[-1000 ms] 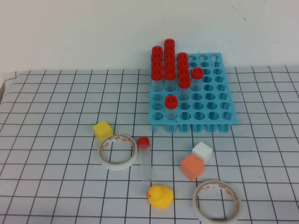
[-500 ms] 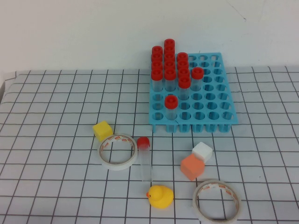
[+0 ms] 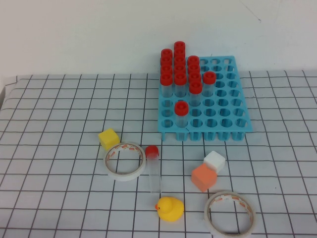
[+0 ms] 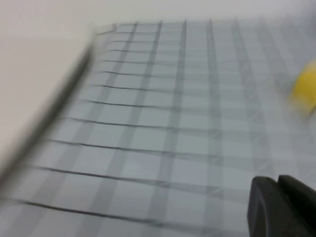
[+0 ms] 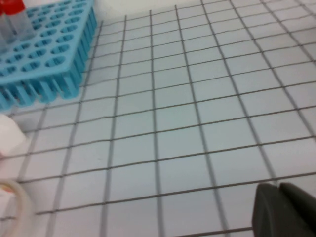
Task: Place the test tubes
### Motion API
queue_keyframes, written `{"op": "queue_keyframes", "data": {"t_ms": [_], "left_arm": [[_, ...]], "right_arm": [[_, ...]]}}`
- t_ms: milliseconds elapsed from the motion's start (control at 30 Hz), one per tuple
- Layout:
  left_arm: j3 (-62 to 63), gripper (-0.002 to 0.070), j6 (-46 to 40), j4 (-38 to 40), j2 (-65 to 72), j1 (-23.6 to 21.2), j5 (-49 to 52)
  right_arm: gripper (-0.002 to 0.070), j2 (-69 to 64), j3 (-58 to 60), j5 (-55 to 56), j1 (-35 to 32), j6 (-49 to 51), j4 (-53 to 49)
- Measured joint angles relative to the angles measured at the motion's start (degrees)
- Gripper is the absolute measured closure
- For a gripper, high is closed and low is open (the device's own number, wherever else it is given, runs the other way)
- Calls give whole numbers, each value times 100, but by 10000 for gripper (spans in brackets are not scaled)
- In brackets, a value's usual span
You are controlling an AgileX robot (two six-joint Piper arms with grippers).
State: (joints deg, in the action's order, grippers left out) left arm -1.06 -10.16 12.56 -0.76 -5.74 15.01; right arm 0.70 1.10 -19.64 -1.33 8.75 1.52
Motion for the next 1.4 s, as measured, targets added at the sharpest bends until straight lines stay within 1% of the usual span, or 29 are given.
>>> {"op": "queue_keyframes", "data": {"t_ms": [67, 133, 167, 200, 267, 333, 400, 500, 600, 700, 800, 833, 933, 1000, 1067, 1133, 1233, 1333, 1400], "left_arm": [[0, 676, 770, 1389, 0, 12, -228], [0, 676, 1276, 2744, 0, 12, -390], [0, 676, 1411, 3297, 0, 12, -449], [0, 676, 1515, 3657, 0, 12, -553], [0, 676, 1641, 4242, 0, 12, -825], [0, 676, 1670, 4450, 0, 12, -1052], [0, 676, 1678, 4534, 0, 12, -1145], [0, 676, 1452, 4616, 0, 12, -1137], [0, 676, 1288, 4616, 0, 12, -960], [25, 676, 641, 4580, 0, 12, -487], [413, 676, -337, 4389, 37, 12, 298], [890, 676, -885, 4161, 300, 22, 662], [1514, 676, -1201, 3526, 977, 20, 1160], [1913, 676, -1326, 3275, 1548, 20, 1444], [2326, 676, -1556, 3204, 2052, 20, 1651], [2883, 676, -2089, 3261, 2591, 20, 1836], [3543, 676, -2626, 3294, 3358, 24, 2147], [4159, 676, -2834, 3137, 4121, 134, 2415], [4533, 676, -2834, 2930, 4639, 380, 2577]], "right_arm": [[678, 0, 0, -10, 0, 50, 457], [678, 0, 0, -10, 0, 239, 1196], [678, 0, 11, -33, 0, 400, 1717], [678, 0, 26, -31, 0, 566, 2260], [678, 0, 37, -44, 0, 748, 3027], [678, 0, 46, -19, 0, 818, 3403], [678, 0, 46, 133, 0, 843, 3574], [678, 0, 46, 428, 0, 804, 3640], [678, 0, 46, 595, 0, 588, 3642], [678, 0, 46, 695, 0, 489, 3665], [678, 0, 46, 721, 0, 221, 3677], [678, 0, 46, 721, 0, -78, 3687], [678, 0, 46, 644, 0, -448, 3687], [678, 0, 46, 603, 0, -530, 3687], [678, 0, 46, 590, 0, -556, 3687], [678, 0, 46, 590, 0, -567, 3688], [678, 0, 46, 590, 0, -576, 3698], [678, 0, 46, 577, 0, -579, 3709], [678, 0, 46, 552, 0, -579, 3721]]}}
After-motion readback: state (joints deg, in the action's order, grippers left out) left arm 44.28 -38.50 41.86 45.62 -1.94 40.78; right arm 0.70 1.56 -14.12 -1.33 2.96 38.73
